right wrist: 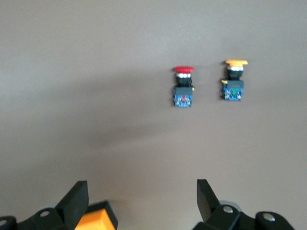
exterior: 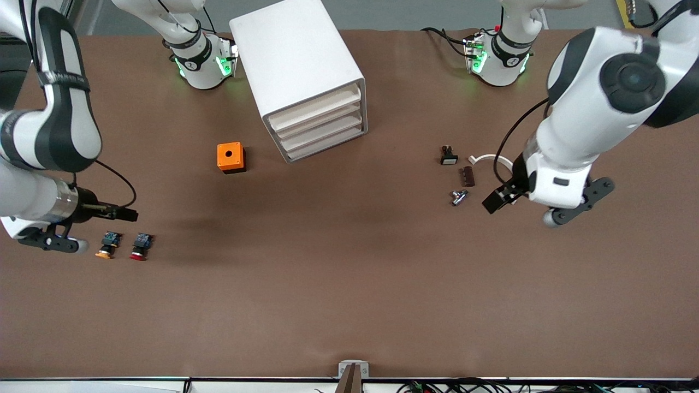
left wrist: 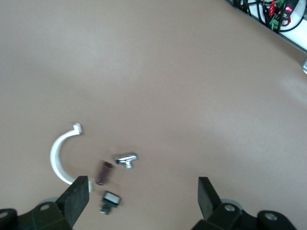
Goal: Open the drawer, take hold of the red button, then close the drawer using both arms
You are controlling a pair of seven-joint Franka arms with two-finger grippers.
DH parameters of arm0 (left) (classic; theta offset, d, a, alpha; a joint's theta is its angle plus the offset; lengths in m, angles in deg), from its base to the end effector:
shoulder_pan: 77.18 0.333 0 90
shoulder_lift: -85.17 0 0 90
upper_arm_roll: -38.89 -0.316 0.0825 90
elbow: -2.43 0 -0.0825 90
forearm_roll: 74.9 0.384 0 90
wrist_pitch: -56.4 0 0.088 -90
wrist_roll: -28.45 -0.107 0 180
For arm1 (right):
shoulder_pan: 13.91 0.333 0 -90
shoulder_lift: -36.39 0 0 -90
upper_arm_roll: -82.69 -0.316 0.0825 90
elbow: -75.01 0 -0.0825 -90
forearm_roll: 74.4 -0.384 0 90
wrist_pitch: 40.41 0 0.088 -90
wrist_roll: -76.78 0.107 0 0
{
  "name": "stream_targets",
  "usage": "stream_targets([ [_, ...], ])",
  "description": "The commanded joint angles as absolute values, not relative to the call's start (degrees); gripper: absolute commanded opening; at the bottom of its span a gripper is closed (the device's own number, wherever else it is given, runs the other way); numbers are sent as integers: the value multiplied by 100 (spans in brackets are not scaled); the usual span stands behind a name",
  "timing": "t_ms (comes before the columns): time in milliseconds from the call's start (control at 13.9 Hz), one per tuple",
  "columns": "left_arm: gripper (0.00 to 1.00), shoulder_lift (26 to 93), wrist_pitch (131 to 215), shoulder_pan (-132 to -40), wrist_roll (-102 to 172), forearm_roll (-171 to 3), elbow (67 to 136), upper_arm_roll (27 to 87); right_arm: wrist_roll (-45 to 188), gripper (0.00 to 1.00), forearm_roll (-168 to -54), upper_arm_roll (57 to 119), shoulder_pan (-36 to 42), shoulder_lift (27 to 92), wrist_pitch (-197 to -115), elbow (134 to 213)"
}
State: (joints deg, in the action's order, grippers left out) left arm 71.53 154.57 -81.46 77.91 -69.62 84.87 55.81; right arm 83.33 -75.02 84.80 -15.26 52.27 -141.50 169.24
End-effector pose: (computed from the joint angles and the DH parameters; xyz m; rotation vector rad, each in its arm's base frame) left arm 0.6024 -0.2020 0.5639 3.0382 0.7624 0.0804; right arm 0.6239 -0.0348 0.4404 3.1157 -0.2765 -0.2463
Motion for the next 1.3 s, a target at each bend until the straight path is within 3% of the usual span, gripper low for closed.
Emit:
stream_targets([
  [0, 100, 7724, 14967, -8113, 6830, -6936, 8636, 5165, 8205, 100, -7484, 8479, -1515, 4608, -13632, 17029],
  [288, 100, 8218, 14307, -8175, 5512, -6936, 8663, 4576, 7977, 100, -7484, 8479, -1409, 4036, -13192, 17029],
  [504, 100, 8464, 14043, -8263, 4815, -6936, 8715, 4162, 7897, 100, -7484, 8488, -1392, 4026, -13147, 16907],
  [1224, 100, 9123, 14148, -8246, 3944, -7112, 9453, 3977, 7704, 100, -7458, 8541, -1540, 4201, -13164, 16414],
])
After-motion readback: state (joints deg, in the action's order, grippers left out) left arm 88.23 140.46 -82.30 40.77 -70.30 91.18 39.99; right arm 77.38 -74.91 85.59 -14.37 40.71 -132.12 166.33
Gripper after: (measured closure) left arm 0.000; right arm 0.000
